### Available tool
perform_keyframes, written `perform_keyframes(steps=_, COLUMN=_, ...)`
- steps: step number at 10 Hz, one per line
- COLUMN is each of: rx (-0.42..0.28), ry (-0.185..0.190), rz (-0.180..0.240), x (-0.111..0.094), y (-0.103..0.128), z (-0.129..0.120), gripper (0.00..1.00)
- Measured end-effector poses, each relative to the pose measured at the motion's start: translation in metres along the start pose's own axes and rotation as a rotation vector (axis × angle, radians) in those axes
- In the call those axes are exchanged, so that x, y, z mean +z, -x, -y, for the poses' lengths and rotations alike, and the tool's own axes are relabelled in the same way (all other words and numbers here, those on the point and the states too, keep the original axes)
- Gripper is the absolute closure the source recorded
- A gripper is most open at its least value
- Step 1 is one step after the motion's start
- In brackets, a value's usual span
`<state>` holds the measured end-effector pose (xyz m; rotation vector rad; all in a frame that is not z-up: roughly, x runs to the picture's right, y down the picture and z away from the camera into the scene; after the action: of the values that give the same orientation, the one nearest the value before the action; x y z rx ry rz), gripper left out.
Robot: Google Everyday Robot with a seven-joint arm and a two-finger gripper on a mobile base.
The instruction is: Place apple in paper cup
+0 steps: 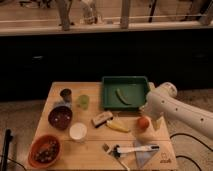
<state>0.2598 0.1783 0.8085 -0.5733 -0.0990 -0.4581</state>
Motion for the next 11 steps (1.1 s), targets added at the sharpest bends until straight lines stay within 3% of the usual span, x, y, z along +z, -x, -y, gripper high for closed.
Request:
perform_keyframes(steps=2, rx=-0.015, ry=0.003, rz=0.006, x=0.008, y=0.0, z=0.001, gripper=0.2)
perform_keyframes(steps=7, rx=-0.03, ry=-0.023, rz=0.121, x=0.01, y=0.012, z=-0.002, gripper=0.2)
perform_keyframes(steps=11, rx=-0.041, ry=-0.018, rz=0.191, x=0.022, y=0.021, z=-0.002, gripper=0.2)
